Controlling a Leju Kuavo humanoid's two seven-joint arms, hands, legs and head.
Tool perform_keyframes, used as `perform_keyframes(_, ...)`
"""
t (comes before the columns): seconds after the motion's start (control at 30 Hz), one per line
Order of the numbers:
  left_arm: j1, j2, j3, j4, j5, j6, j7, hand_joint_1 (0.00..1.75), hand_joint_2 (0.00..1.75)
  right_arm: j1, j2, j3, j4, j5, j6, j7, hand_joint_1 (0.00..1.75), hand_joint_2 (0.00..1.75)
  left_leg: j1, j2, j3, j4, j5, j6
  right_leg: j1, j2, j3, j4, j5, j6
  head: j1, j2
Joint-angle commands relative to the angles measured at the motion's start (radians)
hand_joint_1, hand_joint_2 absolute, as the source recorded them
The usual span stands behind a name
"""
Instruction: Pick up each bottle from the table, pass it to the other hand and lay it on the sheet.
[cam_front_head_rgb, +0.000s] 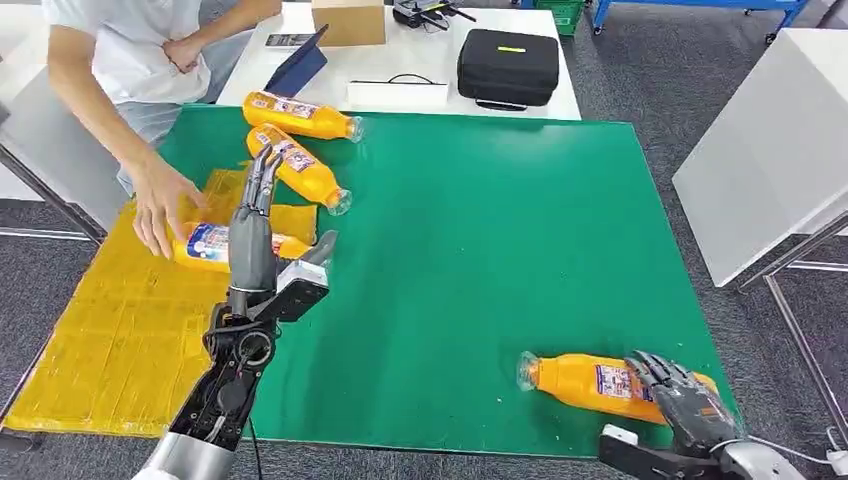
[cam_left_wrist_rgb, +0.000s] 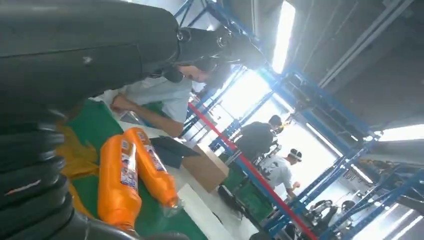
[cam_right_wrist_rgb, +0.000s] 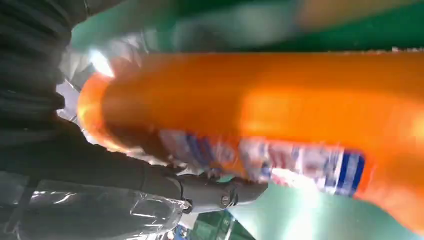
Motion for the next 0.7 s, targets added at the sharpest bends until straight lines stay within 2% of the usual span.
perform_keyframes(0.03,0.014,0.035,-0.065,0.006,0.001,0.013,-0.002,0.0,1.75,-0.207,0.092,0.101,0.38,0.017,-0.033,0.001,0.0,1.75,0.002,0.003,0.007,-0.001,-0.002,-0.002,0.002,0.002,0.006,-0.003,0.0,-0.003,0.0,0.0)
perform_keyframes(0.07,0.014,0.035,-0.065,0.006,0.001,0.013,-0.002,0.0,1.75,-0.207,0.092,0.101,0.38,0.017,-0.033,0.001,0.0,1.75,0.003,0.003,0.007,-0.001,-0.002,-0.002,0.003,0.003,0.006,-0.003,0.0,-0.003,0.0,0.0)
perform_keyframes(0.1,0.011,0.037,-0.063,0.013,0.009,0.016,0.0,0.0,1.75,-0.224,0.102,0.098,0.405,0.022,-0.046,0.002,1.73,1.75,0.003,0.004,0.011,-0.001,-0.004,-0.003,0.003,0.002,0.01,-0.003,-0.002,-0.004,0.0,0.0)
perform_keyframes(0.13,0.012,0.038,-0.06,0.015,0.012,0.016,0.001,0.0,1.75,-0.233,0.104,0.096,0.411,0.027,-0.057,0.002,1.66,1.75,0.003,0.005,0.01,-0.001,-0.003,-0.003,0.003,0.002,0.009,-0.003,-0.001,-0.004,0.0,0.0)
perform_keyframes(0.17,0.014,0.039,-0.057,0.016,0.013,0.016,0.002,0.0,1.75,-0.249,0.107,0.094,0.424,0.029,-0.056,0.002,1.75,1.75,0.002,0.005,0.009,-0.001,-0.002,-0.003,0.003,0.002,0.009,-0.002,-0.002,-0.004,0.0,0.0)
perform_keyframes(0.2,0.018,0.04,-0.054,0.017,0.015,0.017,0.003,0.0,1.75,-0.261,0.109,0.093,0.432,0.029,-0.052,0.002,1.75,1.75,0.003,0.006,0.014,-0.001,-0.005,-0.005,0.003,0.002,0.013,-0.002,-0.003,-0.005,0.0,0.0)
perform_keyframes(0.4,0.027,0.039,-0.049,0.02,0.02,0.014,0.001,0.0,1.75,-0.29,0.128,0.074,0.441,0.031,-0.084,-0.004,1.75,1.75,0.002,0.004,0.013,-0.001,-0.004,-0.001,0.002,0.001,0.012,-0.002,-0.003,-0.003,0.0,0.0)
perform_keyframes(0.5,0.031,0.037,-0.05,0.012,0.023,0.009,0.001,0.0,1.75,-0.315,0.162,0.059,0.438,0.025,-0.12,-0.003,1.75,1.75,0.002,0.006,0.015,-0.001,-0.005,-0.001,0.003,0.002,0.014,-0.002,-0.004,-0.004,0.0,0.0)
perform_keyframes(0.53,0.031,0.035,-0.051,0.004,0.045,-0.007,-0.001,0.0,1.75,-0.324,0.193,0.032,0.427,0.0,-0.166,-0.004,1.75,1.75,0.002,0.006,0.014,-0.001,-0.004,-0.001,0.002,0.003,0.013,-0.002,-0.003,-0.004,0.0,0.0)
perform_keyframes(0.7,0.03,0.035,-0.052,-0.002,0.046,-0.008,0.0,0.0,1.75,-0.335,0.2,0.037,0.423,0.001,-0.164,-0.002,1.75,1.75,0.002,0.005,0.014,0.0,-0.004,-0.003,0.002,0.002,0.013,-0.001,-0.003,-0.006,0.0,0.0)
